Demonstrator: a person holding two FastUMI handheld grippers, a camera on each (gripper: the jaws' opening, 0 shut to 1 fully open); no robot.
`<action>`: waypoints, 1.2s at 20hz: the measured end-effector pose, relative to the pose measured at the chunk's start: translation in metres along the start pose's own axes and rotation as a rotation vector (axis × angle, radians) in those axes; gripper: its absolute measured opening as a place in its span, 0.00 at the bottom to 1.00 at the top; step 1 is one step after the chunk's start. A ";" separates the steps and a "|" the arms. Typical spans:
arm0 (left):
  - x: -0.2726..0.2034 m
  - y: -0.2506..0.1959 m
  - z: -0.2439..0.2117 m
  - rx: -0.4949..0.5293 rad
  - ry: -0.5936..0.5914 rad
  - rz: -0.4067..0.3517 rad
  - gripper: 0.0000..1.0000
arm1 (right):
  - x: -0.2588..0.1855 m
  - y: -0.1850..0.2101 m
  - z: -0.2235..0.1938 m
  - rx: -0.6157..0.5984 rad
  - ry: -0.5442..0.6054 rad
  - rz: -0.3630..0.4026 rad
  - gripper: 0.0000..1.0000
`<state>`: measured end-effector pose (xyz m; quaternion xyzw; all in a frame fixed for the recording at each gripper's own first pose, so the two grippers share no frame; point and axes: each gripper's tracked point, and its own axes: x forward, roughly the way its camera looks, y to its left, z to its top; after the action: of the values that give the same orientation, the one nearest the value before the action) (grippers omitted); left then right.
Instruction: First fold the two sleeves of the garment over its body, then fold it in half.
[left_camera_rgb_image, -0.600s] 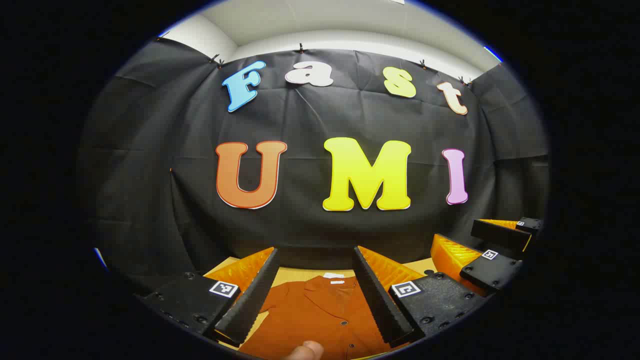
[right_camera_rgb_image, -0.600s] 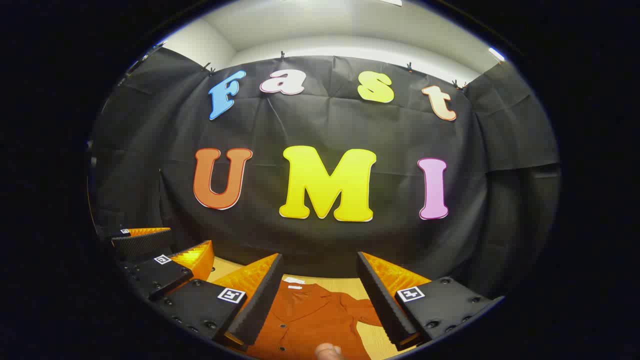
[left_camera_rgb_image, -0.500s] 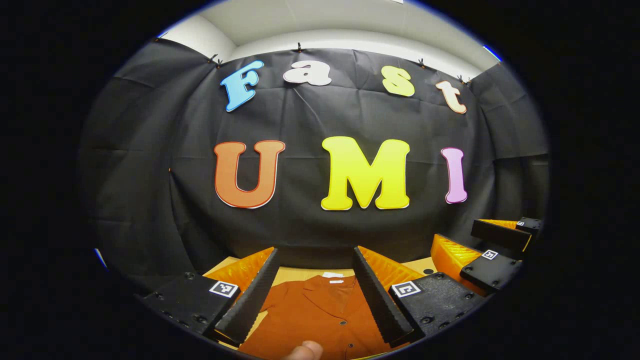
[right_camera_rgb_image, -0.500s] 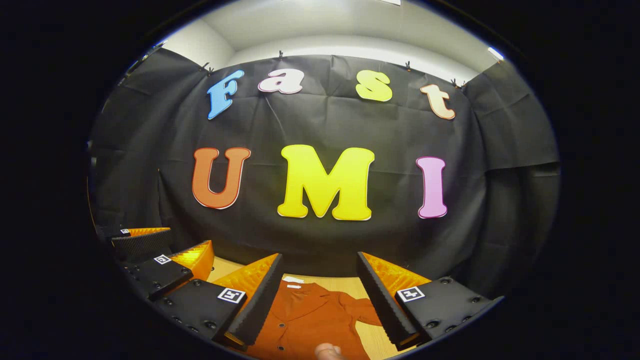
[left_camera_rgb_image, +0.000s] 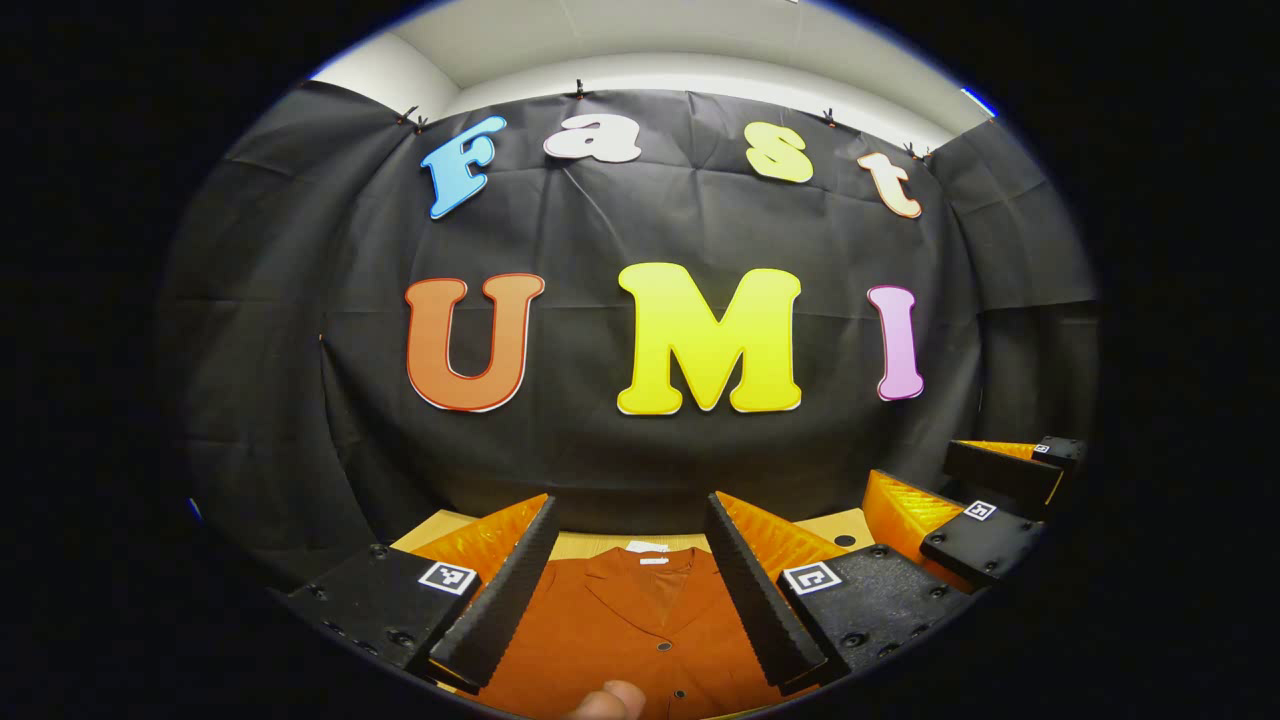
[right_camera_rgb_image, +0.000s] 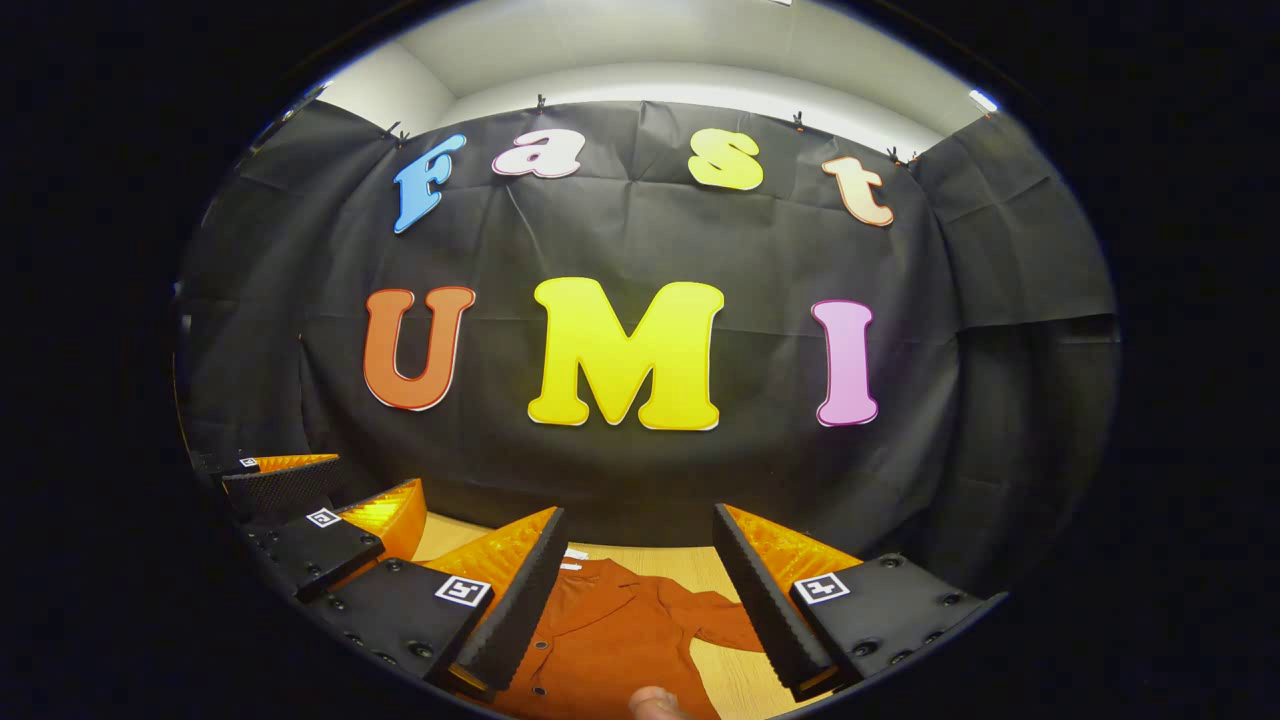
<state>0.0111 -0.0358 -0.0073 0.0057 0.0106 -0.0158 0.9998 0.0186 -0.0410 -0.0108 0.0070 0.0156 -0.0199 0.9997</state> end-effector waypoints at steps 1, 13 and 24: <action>0.002 -0.001 0.000 -0.002 0.001 -0.001 0.95 | 0.002 -0.002 0.000 0.001 0.001 -0.001 0.94; 0.019 -0.018 -0.003 0.010 0.011 -0.011 0.95 | 0.021 -0.017 -0.005 0.007 0.010 -0.007 0.94; 0.001 -0.036 -0.003 0.021 0.001 -0.020 0.95 | 0.106 -0.275 -0.183 0.094 0.445 -0.452 0.95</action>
<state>0.0110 -0.0713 -0.0103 0.0162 0.0111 -0.0258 0.9995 0.1076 -0.3177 -0.2005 0.0535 0.2343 -0.2400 0.9406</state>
